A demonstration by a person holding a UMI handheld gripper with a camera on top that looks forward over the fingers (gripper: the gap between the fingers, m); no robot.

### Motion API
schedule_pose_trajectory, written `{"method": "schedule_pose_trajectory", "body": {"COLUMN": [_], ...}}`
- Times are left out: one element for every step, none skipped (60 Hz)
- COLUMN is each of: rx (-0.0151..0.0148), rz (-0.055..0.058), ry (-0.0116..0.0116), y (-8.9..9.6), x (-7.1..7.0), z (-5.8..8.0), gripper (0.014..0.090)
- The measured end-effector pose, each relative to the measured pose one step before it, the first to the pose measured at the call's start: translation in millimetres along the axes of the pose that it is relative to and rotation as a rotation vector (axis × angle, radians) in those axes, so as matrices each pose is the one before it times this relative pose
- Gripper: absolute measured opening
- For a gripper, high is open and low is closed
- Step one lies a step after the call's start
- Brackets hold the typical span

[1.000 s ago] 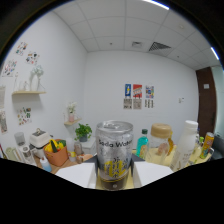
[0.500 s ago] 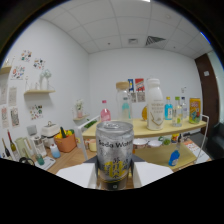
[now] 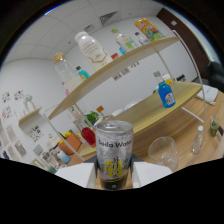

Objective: Make me a cup of Mojito.

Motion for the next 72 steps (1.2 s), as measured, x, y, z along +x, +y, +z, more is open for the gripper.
{"method": "schedule_pose_trajectory", "body": {"rx": [-0.00040, 0.00033, 0.00064, -0.00025, -0.00045, -0.00186, 0.00141, 0.00302, 0.00288, 0.00213, 0.00111, 0.00354, 0.00511, 0.00520, 0.00518, 0.00561, 0.00585, 0.00203, 0.00529, 0.00339, 0.00177, 0.00126, 0.00212, 0.00236, 0.00301, 0.00441, 0.00273, 0.00593, 0.00373, 0.00520, 0.00611, 0.00675, 0.00678, 0.00607, 0.00411, 0.00445, 0.00710, 0.00523, 0.00178, 0.00236, 0.00273, 0.00240, 0.00174, 0.00107, -0.00077, -0.00112, -0.00064, -0.00216, -0.00083, -0.00219, -0.00320, -0.00291, -0.00325, -0.00326, -0.00319, -0.00354, -0.00242, -0.00242, -0.00248, -0.00364, -0.00326, -0.00206, -0.00164, -0.00248, -0.00205, -0.00511, -0.00461, -0.00368, -0.00593, -0.00092, -0.00082, 0.00084], "rz": [0.0378, 0.0415, 0.0443, 0.0457, 0.0455, 0.0451, 0.0468, 0.0489, 0.0498, 0.0512, 0.0503, 0.0530, 0.0515, 0.0483, 0.0450, 0.0439, 0.0428, 0.0427, 0.0330, 0.0286, 0.0252, 0.0249, 0.0266, 0.0289, 0.0311, 0.0329, 0.0360, 0.0363, 0.0398, 0.0436, 0.0424, 0.0400, 0.0397, 0.0397, 0.0400, 0.0399, 0.0279, 0.0286, 0.0239, 0.0214, 0.0185, 0.0172, 0.0144, 0.0104, 0.0075, 0.0041, 0.0011, 0.0005, -0.0054, -0.0086, -0.0139, -0.0168, -0.0184, -0.0201, -0.0232, -0.0239, -0.0326, -0.0363, -0.0382, -0.0431, -0.0512, -0.0585, -0.0633, -0.0678, -0.0650, -0.0773, -0.0759, -0.0765, -0.0700, -0.0747, -0.0723, -0.0729], "ry": [-0.01260, -0.01257, -0.01174, -0.01089, -0.01117, -0.01018, -0.01284, -0.01149, -0.01160, -0.01137, -0.00781, -0.00915, -0.00953, -0.01065, -0.01092, -0.01020, -0.00969, -0.00923, -0.00899, -0.00773, -0.00716, -0.00712, -0.00637, -0.00616, -0.00821, -0.00957, -0.01089, -0.01219, -0.01038, -0.01122, -0.01143, -0.01222, -0.01238, -0.01281, -0.01097, -0.01394, -0.00857, -0.00829, -0.00615, -0.00531, -0.00420, -0.00334, -0.00317, -0.00364, -0.00351, -0.00250, 0.00023, -0.00026, 0.00215, 0.00191, 0.00181, 0.00258, 0.00365, 0.00437, 0.00651, 0.00741, 0.00852, 0.00782, 0.00624, 0.00700, 0.00839, 0.01004, 0.00975, 0.00900, 0.00769, 0.00527, 0.00527, 0.00684, 0.00914, 0.00901, 0.00701, 0.00536], "y": [-0.55, -0.77, -0.98, -0.80, -0.87, -1.25, -1.00, -1.33, -1.41, -1.32, -1.37, -1.57, -1.85, -1.90, -1.93, -1.79, -1.93, -1.81, -0.94, -0.79, -0.78, -1.11, -1.20, -1.25, -1.36, -1.63, -2.95, -1.78, -1.73, -1.68, -2.05, -2.01, -1.95, -1.98, -2.83, -1.02, -2.41, -1.24, -1.17, -0.94, -0.72, -0.62, -0.28, -0.18, 0.06, 0.04, 0.17, -0.86, 1.01, 0.95, 1.05, 0.99, 1.36, 1.16, 1.12, 0.47, 1.45, 2.35, 1.35, 1.46, 1.51, 1.38, 1.13, 1.61, 1.06, 2.44, 1.50, 1.09, 0.62, 0.21, 0.38, 0.31], "x": [-1.11, -1.16, -1.27, -1.22, -1.06, -1.71, -1.27, -1.12, -1.34, -1.17, -0.75, -1.06, -1.00, -1.35, -1.47, -1.46, -1.23, -2.43, -1.27, -1.13, -1.65, -1.19, -1.26, -0.75, -1.18, -1.56, -1.55, -0.79, -0.23, -1.33, -1.40, -1.40, -1.45, -1.48, -4.02, -3.44, 0.77, -0.91, -0.78, -0.64, -0.63, -0.83, -1.00, -0.85, -0.93, -0.54, -0.13, -0.36, 0.17, -0.31, -0.21, -0.25, -0.15, -0.21, 0.04, -2.10, 0.28, 0.63, -0.41, -0.82, -0.72, -0.74, -0.95, -1.24, -3.40, -1.32, -2.02, -1.83, -1.67, -1.00, -1.41, -1.54], "z": [0.52, 0.59, 0.74, 0.75, 0.76, -0.08, 0.85, 0.76, 0.59, 0.82, 1.34, 0.33, 0.34, 0.27, -0.02, 0.13, -0.06, -1.71, 0.38, 1.26, 0.44, -0.15, -0.35, -0.10, -0.30, -0.63, -2.74, 1.18, 0.13, -0.28, -0.18, -0.29, -0.44, -0.19, -1.36, -1.00, 1.59, 0.06, -0.27, -0.29, -0.01, -0.10, -0.10, -0.10, -0.22, 0.05, 0.00, -0.70, 0.16, 0.26, 0.08, 0.22, 0.01, 0.06, 0.19, -0.33, 0.00, 0.23, 0.27, 0.13, -0.08, 0.07, 0.00, 0.15, -0.50, 0.66, 0.29, 0.63, 0.34, 0.34, 0.14, 0.46], "gripper": [0.0499, 0.0499, 0.0498, 0.0499, 0.0498, 0.0499, 0.0499, 0.0499, 0.0498, 0.0498, 0.0499, 0.0499, 0.0498, 0.0497, 0.0496, 0.0499, 0.0499, 0.0498, 0.0498, 0.0500, 0.0497, 0.0500, 0.0499, 0.0497, 0.0497, 0.0496, 0.0496, 0.0496, 0.0496, 0.0497, 0.0497, 0.0497, 0.0495, 0.0497, 0.0496, 0.0499, 0.0499, 0.0498, 0.0497, 0.0496, 0.0495, 0.0494, 0.0496, 0.0496, 0.0498, 0.0495, 0.0493, 0.0493, 0.0495, 0.0495, 0.0496, 0.0496, 0.0497, 0.0497, 0.0497, 0.0496, 0.0496, 0.0496, 0.0497, 0.0497, 0.0499, 0.0498, 0.0497, 0.0498, 0.0497, 0.0497, 0.0499, 0.0498, 0.0498, 0.0499, 0.0501, 0.0498]}}
